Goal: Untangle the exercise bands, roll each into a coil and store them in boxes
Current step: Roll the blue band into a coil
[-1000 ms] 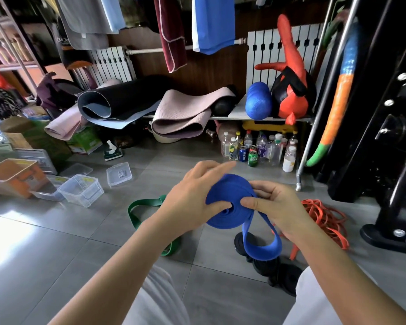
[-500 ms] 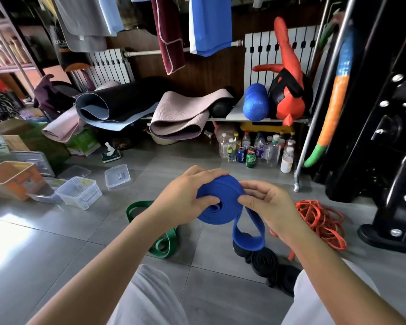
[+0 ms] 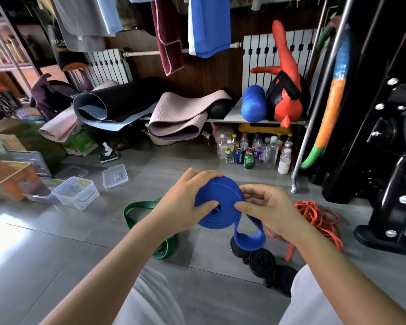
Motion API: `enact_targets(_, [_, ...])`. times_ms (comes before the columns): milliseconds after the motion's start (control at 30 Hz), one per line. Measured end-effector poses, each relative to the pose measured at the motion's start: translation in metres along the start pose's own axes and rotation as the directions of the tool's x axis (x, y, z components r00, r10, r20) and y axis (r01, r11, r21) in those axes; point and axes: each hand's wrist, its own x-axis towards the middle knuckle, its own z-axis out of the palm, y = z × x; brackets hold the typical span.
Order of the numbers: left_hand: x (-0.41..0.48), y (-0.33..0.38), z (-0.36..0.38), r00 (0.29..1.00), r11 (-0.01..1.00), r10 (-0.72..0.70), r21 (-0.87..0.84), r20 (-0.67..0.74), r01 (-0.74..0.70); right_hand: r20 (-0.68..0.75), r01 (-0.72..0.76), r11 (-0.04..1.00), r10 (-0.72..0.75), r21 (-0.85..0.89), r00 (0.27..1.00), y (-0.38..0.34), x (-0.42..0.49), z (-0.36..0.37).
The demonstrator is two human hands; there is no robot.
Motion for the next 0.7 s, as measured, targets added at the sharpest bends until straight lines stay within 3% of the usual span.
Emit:
enact_targets(133, [0.003, 0.006, -0.006, 0.997, 0.948, 0.040, 0.314, 0.066, -0.059, 0.031, -0.011, 1.000, 0.011, -0.009, 0.999, -0.006, 0.005, -0.002])
enact_targets(267, [0.003, 0.006, -0.002, 0.985, 0.902, 0.109, 0.402, 0.135, -0.155, 0.044, -0.042, 0.999, 0.042, 0.005, 0.998, -0.006, 0.008, 0.001])
enact_targets(333, [0.003, 0.002, -0.001, 0.987, 0.929, 0.091, 0.347, 0.133, -0.133, 0.029, -0.058, 0.998, 0.057, 0.033, 0.998, -0.003, 0.006, 0.003])
enact_targets(433, [0.001, -0.005, 0.002, 0.993, 0.990, 0.027, 0.133, 0.118, -0.043, -0.005, -0.095, 0.991, 0.095, 0.091, 0.995, -0.002, 0.003, 0.001])
enact_targets(567, [-0.003, -0.009, 0.006, 0.998, 0.998, 0.000, -0.063, 0.062, 0.004, 0.018, -0.104, 0.989, 0.102, 0.101, 0.995, -0.001, -0.003, -0.006])
enact_targets(700, [-0.003, -0.014, 0.008, 0.998, 0.986, -0.066, -0.154, -0.010, 0.064, -0.053, -0.050, 0.995, 0.046, -0.085, 0.998, 0.003, -0.006, -0.007])
